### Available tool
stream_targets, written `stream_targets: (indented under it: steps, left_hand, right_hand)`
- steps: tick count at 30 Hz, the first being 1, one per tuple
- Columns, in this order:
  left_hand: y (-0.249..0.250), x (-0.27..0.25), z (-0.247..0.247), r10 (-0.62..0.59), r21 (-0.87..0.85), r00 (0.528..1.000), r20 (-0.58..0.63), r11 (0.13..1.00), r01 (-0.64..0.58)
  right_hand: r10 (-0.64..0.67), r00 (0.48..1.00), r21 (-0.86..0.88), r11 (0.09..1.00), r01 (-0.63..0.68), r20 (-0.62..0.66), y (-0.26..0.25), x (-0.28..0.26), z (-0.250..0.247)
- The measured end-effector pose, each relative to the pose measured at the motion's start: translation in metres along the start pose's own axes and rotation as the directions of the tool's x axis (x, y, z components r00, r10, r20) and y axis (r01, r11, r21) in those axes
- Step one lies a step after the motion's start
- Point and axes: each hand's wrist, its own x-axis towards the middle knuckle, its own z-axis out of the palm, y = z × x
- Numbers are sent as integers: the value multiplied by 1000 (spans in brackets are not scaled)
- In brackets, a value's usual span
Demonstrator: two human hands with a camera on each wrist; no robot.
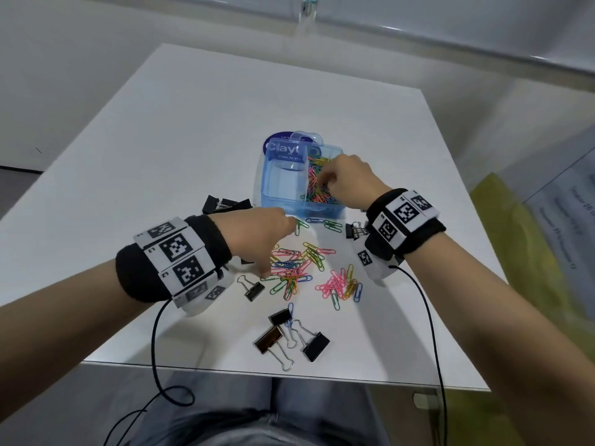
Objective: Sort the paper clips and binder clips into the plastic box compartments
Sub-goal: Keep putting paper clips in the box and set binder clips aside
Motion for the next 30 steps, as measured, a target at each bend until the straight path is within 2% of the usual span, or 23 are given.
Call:
stream_targets:
  steps: [2,6,8,10,12,14,16,19,23,26,28,30]
  left_hand:
    - [2,1,1,-7,5,1000,-4,1000,7]
    - [3,3,2,-25,9,1000,-8,1000,25]
    - [1,2,2,-43,12,999,10,999,43]
    - [0,1,2,-57,17,998,23,998,57]
    - [1,1,3,-64,23,998,23,998,63]
    - [4,3,4,-61,18,998,5,998,61]
    - [7,5,4,-42,2,999,-17,999,42]
    - [15,11,6,-3,-18,998,-59,1000,2]
    - [26,17,7,45,-38,991,-127,998,-50]
    - [17,12,3,19,-88,988,-155,996,-33]
    - [8,5,2,-25,-113,989,-146,994,9]
    - [2,-2,2,-53,-99,993,-110,994,43]
  right_hand:
    - [8,998,-60,998,-4,59,1,-4,2]
    - [-44,992,67,996,52,-115,5,-25,-13]
    - [-42,988,127,990,60,-147,8,-48,-20]
    - [2,998,145,989,7,-62,11,-75,-22]
    - [75,990,109,990,-88,120,13,-99,-16]
    - [128,947,-24,992,-126,295,15,-118,-4]
    - [151,915,-139,985,-106,373,14,-132,10]
    - [108,934,-103,992,-77,342,2,-134,24]
    - [-42,963,3,999,42,265,-21,-113,35]
    - [-86,976,11,996,85,199,-21,-99,33]
    - [-87,973,-1,996,89,213,-17,-93,31]
    - [-103,953,-24,993,115,285,-17,-92,31]
